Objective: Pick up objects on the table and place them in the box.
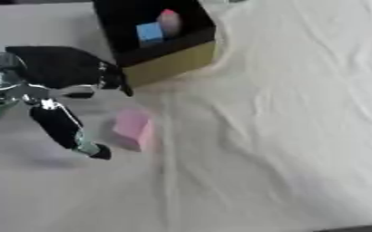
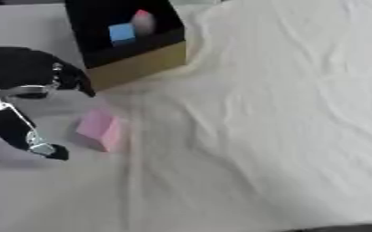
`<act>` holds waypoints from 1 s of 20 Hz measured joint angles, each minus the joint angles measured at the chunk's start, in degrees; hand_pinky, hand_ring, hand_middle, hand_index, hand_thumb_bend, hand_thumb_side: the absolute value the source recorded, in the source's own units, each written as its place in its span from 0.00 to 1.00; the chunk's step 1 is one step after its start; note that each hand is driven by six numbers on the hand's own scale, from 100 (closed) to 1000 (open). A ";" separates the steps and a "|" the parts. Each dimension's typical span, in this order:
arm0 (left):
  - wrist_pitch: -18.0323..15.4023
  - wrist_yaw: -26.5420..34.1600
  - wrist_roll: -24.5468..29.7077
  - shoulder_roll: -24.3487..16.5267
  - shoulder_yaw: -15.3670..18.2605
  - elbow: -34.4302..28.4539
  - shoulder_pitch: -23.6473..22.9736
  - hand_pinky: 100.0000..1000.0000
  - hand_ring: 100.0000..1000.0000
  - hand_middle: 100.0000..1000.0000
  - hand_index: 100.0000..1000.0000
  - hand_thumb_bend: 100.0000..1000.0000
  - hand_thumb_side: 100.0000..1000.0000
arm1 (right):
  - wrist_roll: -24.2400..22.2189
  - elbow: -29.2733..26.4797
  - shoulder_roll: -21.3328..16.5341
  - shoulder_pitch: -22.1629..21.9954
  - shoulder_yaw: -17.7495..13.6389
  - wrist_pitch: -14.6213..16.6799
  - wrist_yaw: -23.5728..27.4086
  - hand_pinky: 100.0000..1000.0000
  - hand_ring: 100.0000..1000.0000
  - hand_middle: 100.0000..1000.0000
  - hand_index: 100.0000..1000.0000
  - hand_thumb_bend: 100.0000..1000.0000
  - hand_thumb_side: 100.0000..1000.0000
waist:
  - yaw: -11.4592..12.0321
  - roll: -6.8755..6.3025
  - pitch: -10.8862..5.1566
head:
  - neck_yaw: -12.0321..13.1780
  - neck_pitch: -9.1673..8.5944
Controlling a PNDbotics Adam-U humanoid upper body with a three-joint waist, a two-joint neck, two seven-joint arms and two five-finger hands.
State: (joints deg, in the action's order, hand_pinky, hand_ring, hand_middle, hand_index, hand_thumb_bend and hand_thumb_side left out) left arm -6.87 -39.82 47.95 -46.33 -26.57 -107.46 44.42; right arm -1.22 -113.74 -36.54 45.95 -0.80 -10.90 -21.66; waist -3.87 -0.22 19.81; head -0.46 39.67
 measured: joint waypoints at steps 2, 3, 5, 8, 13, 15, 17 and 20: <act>-0.56 -0.21 0.58 0.28 -0.13 0.28 0.22 0.86 0.81 0.80 0.88 0.59 0.52 | 0.10 0.00 0.11 -0.09 -0.14 -0.10 0.07 0.83 0.84 0.77 0.81 0.05 0.81 | -0.02 0.00 0.00 | -0.02 0.00; -0.81 -0.56 0.82 0.44 -0.34 0.48 0.41 0.86 0.81 0.81 0.88 0.59 0.51 | 0.18 0.00 0.17 -0.10 -0.25 -0.17 0.09 0.83 0.84 0.77 0.81 0.05 0.81 | -0.06 0.00 0.01 | -0.02 0.00; -1.26 -1.54 1.10 0.50 -0.75 1.08 0.50 0.86 0.82 0.81 0.88 0.59 0.51 | 0.29 0.00 0.39 -0.14 -0.28 -0.27 0.11 0.83 0.84 0.77 0.81 0.05 0.82 | -0.16 -0.02 0.01 | -0.02 -0.01; -1.92 -3.45 0.91 1.01 -1.43 2.07 0.50 0.86 0.82 0.81 0.88 0.58 0.51 | 0.39 0.00 0.46 -0.21 -0.37 -0.36 0.15 0.83 0.84 0.77 0.81 0.05 0.82 | -0.31 -0.02 0.09 | -0.01 -0.01; -2.96 -5.92 0.05 1.98 -2.51 4.18 0.50 0.86 0.82 0.81 0.88 0.57 0.50 | 0.49 0.00 0.51 -0.60 -0.63 -0.49 0.35 0.83 0.84 0.77 0.81 0.04 0.82 | -0.42 -0.02 0.25 | 0.02 -0.19; -3.23 -6.63 -0.45 2.38 -2.70 4.95 0.53 0.85 0.81 0.80 0.87 0.54 0.50 | 0.51 0.00 0.54 -0.62 -0.65 -0.54 0.41 0.82 0.83 0.77 0.81 0.04 0.83 | -0.51 -0.02 0.31 | 0.06 -0.36; -3.37 -7.12 -1.12 2.84 -2.92 5.58 0.57 0.84 0.80 0.79 0.86 0.54 0.51 | 0.55 0.00 0.67 -0.66 -0.79 -0.66 0.45 0.82 0.83 0.76 0.81 0.03 0.83 | -0.63 -0.01 0.34 | 0.10 -0.40; -3.42 -7.61 -2.32 3.41 -3.20 6.05 0.92 0.82 0.78 0.75 0.83 0.51 0.51 | 0.52 0.00 0.94 -0.93 -0.98 -0.92 0.55 0.82 0.83 0.76 0.81 0.03 0.83 | -0.67 -0.01 0.38 | 0.21 -0.42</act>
State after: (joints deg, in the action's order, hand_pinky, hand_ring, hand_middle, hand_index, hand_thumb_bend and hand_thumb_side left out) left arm -10.29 -47.43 45.63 -42.92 -29.77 -101.40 45.34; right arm -0.70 -113.74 -35.60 45.02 -1.78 -11.82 -21.11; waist -4.54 -0.23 20.19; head -0.25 39.25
